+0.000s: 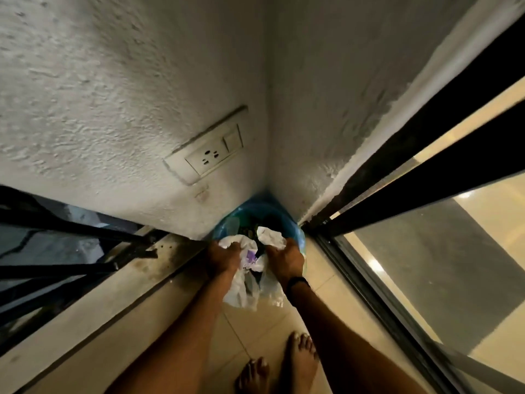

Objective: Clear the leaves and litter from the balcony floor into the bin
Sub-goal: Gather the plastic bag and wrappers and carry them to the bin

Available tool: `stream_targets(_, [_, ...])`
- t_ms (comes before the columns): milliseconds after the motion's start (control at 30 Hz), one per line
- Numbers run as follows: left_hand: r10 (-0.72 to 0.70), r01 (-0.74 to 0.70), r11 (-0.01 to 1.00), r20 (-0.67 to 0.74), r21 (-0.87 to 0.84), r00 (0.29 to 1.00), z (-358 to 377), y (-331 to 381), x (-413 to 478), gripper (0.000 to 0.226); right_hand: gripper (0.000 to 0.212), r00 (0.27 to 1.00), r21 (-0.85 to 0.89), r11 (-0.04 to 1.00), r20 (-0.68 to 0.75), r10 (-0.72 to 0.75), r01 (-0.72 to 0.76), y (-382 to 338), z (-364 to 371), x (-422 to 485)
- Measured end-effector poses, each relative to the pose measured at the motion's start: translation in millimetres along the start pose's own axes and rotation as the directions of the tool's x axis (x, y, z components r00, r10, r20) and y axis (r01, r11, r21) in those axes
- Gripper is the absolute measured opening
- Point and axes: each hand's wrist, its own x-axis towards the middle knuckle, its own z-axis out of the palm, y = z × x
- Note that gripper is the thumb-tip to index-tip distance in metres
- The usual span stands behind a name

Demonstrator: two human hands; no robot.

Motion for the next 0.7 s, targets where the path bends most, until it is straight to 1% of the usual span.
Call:
stream_targets(100, [-0.038,0.036,0.998,0.042,0.046,0.998,10,-2,16,0.061,0.041,0.999,-0.030,0.999,0.041,0.026,-0.025,3,16,24])
stream_targets(167, [-0.018,0.016,0.998,0.041,0.056,0.999,14,-1,20,0.059,0.043,0.996,-0.037,0.997,0.062,0.070,-0.068,4,23,35])
stream_targets(233, [0.021,-0.024,0.997,0.048,0.073,0.999,22,1,33,0.060,0.047,0.988,0.080,0.985,0.048,0.148,-0.152,7,35,50])
stream_targets(267, [0.027,-0.031,0.997,0.057,0.066,0.998,22,5,37,0.061,0.049,0.974,0.190,0.955,0.061,0.219,-0.226,3,39,50])
stream_targets(300, [0.027,-0.030,0.998,0.070,0.052,0.997,28,7,40,0.062,0.054,0.958,0.319,0.904,0.074,0.275,-0.285,5,42,56])
stream_targets(333, [0.020,-0.023,0.999,0.073,0.042,0.997,30,10,42,0.062,0.063,0.938,0.415,0.843,0.100,0.333,-0.344,4,46,58])
stream_targets(367, [0.018,-0.021,0.999,0.081,0.027,0.997,30,16,43,0.061,0.077,0.928,0.469,0.804,0.113,0.356,-0.366,4,50,63])
stream_targets(400, [0.020,-0.021,1.000,0.094,0.013,0.995,32,19,43,0.061,0.090,0.925,0.488,0.792,0.105,0.365,-0.368,11,54,71])
stream_targets(467, [0.031,-0.029,0.999,0.123,-0.016,0.992,36,19,46,0.066,0.106,0.934,0.478,0.806,0.098,0.344,-0.348,18,58,81])
stream_targets(500, [0.032,-0.029,0.999,0.134,-0.026,0.990,36,16,47,0.070,0.107,0.931,0.468,0.808,0.119,0.344,-0.358,13,52,72])
stream_targets(600, [0.061,-0.059,0.998,0.170,-0.017,0.984,47,-14,75,0.086,0.096,0.937,0.508,0.787,0.184,0.298,-0.350,2,39,52])
stream_targets(667, [0.122,-0.124,0.992,0.181,0.002,0.976,36,-2,51,0.084,0.087,0.956,0.526,0.799,0.190,0.223,-0.291,-2,30,43])
stream_targets(700, [0.127,-0.135,0.991,0.189,0.028,0.974,26,10,33,0.077,0.079,0.966,0.535,0.806,0.190,0.178,-0.254,-1,28,40])
